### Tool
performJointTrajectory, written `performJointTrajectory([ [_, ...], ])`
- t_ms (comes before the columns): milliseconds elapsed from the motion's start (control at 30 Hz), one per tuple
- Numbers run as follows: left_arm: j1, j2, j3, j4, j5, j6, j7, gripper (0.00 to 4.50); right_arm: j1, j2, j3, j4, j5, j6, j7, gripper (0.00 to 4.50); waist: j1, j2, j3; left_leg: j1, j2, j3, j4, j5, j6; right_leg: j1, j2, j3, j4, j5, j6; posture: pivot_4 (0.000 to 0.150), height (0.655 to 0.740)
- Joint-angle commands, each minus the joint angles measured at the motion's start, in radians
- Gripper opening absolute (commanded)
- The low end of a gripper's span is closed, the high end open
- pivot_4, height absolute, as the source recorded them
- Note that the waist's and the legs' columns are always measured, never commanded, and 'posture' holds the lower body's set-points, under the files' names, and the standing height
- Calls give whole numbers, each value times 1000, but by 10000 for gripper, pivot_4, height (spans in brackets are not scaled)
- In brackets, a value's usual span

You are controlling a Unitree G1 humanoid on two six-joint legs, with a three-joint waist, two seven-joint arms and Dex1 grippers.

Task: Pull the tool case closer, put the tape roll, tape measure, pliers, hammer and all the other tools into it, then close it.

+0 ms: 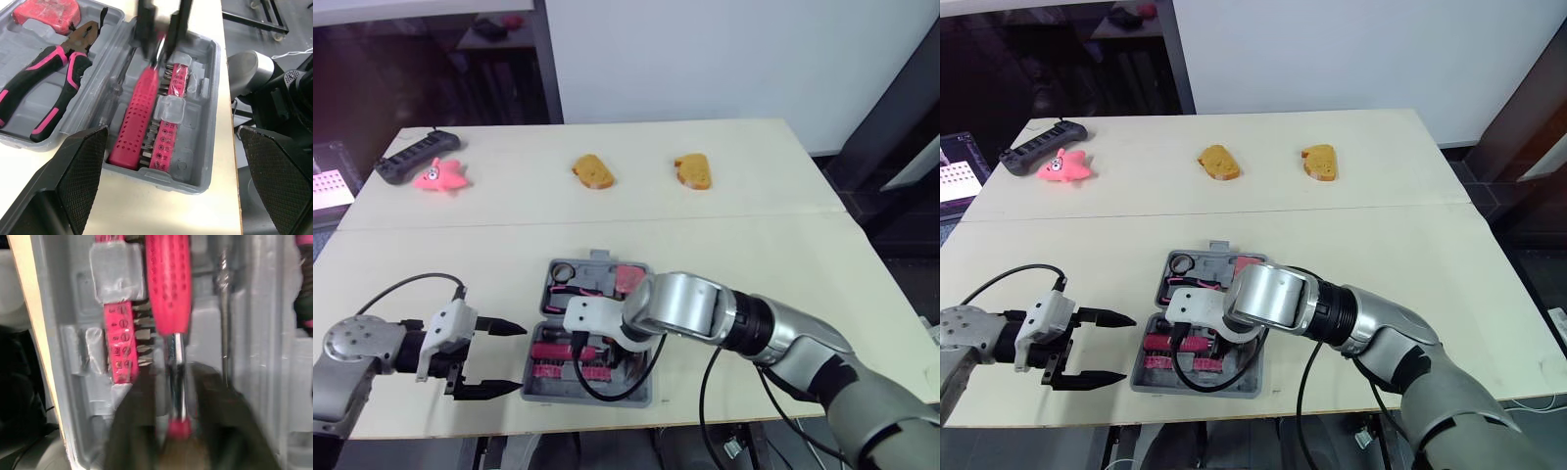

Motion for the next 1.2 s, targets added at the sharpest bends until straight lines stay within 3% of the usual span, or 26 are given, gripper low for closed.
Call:
performJointTrajectory([
  [33, -1, 12, 31, -4, -15, -16, -3, 45000, -5, 5, -13, -16, -17, 1, 5, 33075, 0, 0, 0, 0, 0, 0, 0, 0, 0, 0, 0, 0, 0, 0, 0, 1500, 7400],
  [100, 1, 12, 32, -6, -17, -16, -2, 45000, -6, 3, -25, -31, -14, 11, 9, 42423, 0, 0, 0, 0, 0, 0, 0, 0, 0, 0, 0, 0, 0, 0, 0, 1500, 7400],
  [467, 3, 15, 33, -7, -17, -17, 0, 45000, 62, -15, -206, -154, 10, -46, 40, 42423, 2, 0, 0, 0, 0, 0, 0, 0, 0, 0, 0, 0, 0, 0, 0, 1500, 7400],
  [567, -4, 14, 29, -1, -16, -14, 2, 45000, 152, -73, -181, -226, -35, -301, 111, 29467, 4, 0, 0, 0, 0, 0, 0, 0, 0, 0, 0, 0, -1, 0, 0, 1500, 7400],
  [700, -11, 15, 27, 2, -19, -10, 0, 45000, 318, -121, -213, -187, -124, -632, 161, 12300, 6, -1, -1, 0, 0, 0, 0, 0, 0, 1, 0, -1, -1, 0, 0, 1500, 7400],
  [767, -16, 17, 27, 9, -18, -11, -2, 45000, 370, -137, -218, -169, -170, -750, 190, 3095, 6, -1, 0, 0, 0, 0, 0, 0, 0, 2, 0, -1, -1, 0, 0, 1500, 7400],
  [800, -18, 19, 27, 12, -18, -11, -3, 45000, 389, -132, -226, -165, -175, -766, 194, 547, 6, -1, 0, 0, 0, 0, 0, 0, 0, 2, 0, -1, -1, 0, 0, 1500, 7400],
  [1200, 4, 24, 44, -19, -28, 2, 18, 45000, 535, -133, -222, -103, -290, -841, 236, 547, 7, -1, 0, 1, 0, -1, 0, 0, 0, 2, 0, -1, -1, 0, 0, 1500, 7400],
])
